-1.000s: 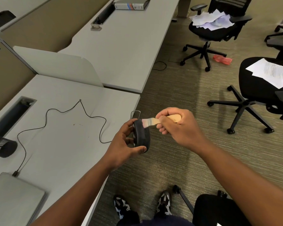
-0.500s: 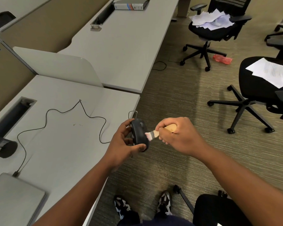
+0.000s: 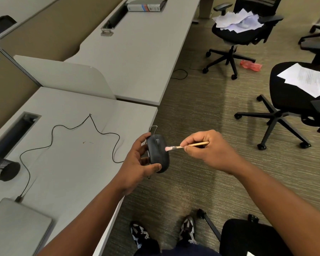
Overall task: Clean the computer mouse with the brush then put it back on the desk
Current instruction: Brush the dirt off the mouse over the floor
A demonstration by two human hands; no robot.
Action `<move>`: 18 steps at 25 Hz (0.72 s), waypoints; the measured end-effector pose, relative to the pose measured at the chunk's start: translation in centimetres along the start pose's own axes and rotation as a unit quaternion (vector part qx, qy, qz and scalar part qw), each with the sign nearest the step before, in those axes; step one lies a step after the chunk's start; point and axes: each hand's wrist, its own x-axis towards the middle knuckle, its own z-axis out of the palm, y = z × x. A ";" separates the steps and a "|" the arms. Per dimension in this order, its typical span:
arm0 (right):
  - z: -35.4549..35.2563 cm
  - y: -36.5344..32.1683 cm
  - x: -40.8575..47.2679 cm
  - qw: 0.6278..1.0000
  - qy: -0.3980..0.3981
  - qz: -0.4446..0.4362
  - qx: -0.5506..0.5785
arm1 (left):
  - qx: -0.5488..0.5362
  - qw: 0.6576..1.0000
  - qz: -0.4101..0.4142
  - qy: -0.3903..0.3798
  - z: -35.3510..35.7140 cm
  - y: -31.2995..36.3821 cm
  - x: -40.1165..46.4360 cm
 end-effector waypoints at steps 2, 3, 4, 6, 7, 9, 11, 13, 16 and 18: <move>-0.1 0.1 0.0 0.999 0.014 -0.003 0.030 | -0.012 1.000 -0.004 -0.013 0.0 -0.1 -0.1; -0.1 0.0 0.0 0.998 0.021 -0.006 0.060 | -0.018 1.000 -0.008 -0.021 0.0 -0.2 0.0; 0.0 0.0 0.1 0.996 0.029 -0.009 0.089 | -0.023 0.999 -0.012 -0.028 0.0 -0.3 0.0; -0.1 0.0 0.3 0.990 0.048 -0.008 0.133 | -0.036 0.998 -0.022 -0.039 0.1 -0.3 0.0; -0.1 -0.1 0.5 0.987 0.060 -0.007 0.147 | -0.042 0.998 -0.027 -0.039 0.2 -0.2 0.0; -0.1 -0.3 0.8 0.982 0.087 -0.012 0.164 | -0.053 0.997 -0.034 -0.036 0.4 0.0 0.1; -0.1 -0.6 1.3 0.978 0.101 -0.025 0.184 | -0.071 0.996 -0.042 -0.024 0.6 0.2 0.3; 0.2 -1.0 1.7 0.974 0.093 -0.030 0.204 | -0.073 0.996 -0.040 -0.014 0.7 0.2 0.4; 0.6 -1.4 2.2 0.983 0.069 -0.032 0.168 | -0.027 0.999 -0.017 -0.012 0.7 0.3 0.3; 0.5 -1.6 2.2 0.993 0.065 -0.037 0.093 | -0.010 1.000 -0.012 -0.001 0.7 0.4 0.2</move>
